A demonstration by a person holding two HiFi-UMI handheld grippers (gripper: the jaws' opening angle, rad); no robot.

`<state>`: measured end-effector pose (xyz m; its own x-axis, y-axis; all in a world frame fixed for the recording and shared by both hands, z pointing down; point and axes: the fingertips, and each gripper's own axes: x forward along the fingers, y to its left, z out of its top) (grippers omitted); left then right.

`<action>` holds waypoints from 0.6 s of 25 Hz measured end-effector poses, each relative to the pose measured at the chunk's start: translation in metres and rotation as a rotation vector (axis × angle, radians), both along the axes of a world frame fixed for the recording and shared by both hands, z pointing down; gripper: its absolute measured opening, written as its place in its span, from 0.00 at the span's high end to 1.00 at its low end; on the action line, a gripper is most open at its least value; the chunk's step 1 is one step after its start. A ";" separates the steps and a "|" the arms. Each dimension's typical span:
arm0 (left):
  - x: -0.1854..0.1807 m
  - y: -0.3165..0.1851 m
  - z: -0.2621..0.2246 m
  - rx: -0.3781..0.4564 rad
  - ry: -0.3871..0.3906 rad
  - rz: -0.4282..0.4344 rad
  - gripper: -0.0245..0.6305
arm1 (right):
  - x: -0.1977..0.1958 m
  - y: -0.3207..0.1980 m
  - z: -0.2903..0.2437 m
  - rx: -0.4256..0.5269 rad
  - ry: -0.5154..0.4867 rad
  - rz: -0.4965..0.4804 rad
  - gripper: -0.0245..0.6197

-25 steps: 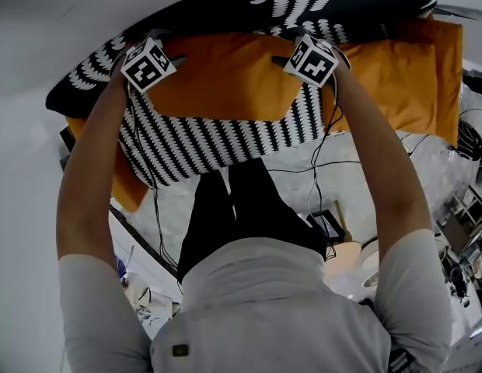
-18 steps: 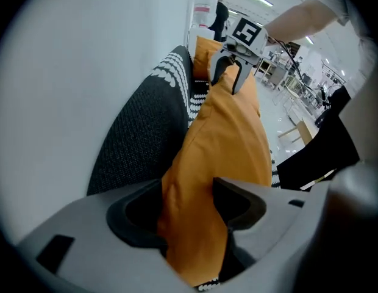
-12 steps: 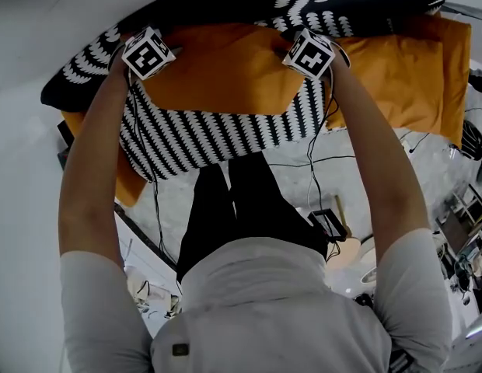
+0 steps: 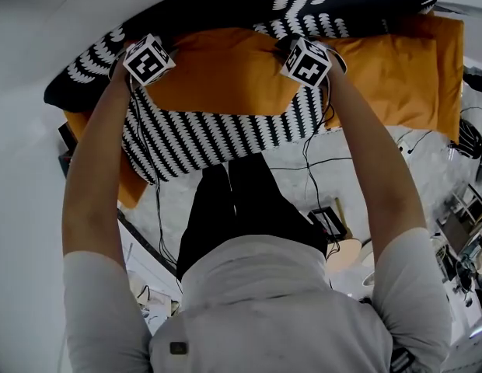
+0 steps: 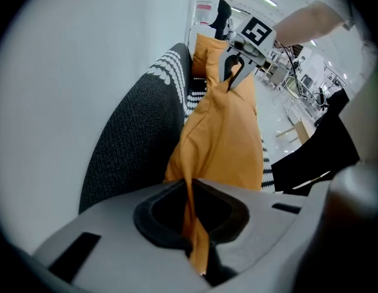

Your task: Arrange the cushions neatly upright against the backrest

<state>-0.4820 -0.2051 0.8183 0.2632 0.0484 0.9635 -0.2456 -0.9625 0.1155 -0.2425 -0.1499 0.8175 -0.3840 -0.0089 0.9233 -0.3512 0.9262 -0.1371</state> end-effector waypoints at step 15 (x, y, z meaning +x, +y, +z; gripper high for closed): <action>-0.038 0.081 -0.061 0.015 0.080 -0.034 0.93 | -0.029 0.058 -0.072 0.103 0.016 0.007 0.88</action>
<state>-0.5196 -0.1245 0.7571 0.3406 0.0235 0.9399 -0.2690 -0.9555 0.1213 -0.2719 -0.0920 0.7455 -0.3687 -0.1065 0.9234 -0.3588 0.9327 -0.0357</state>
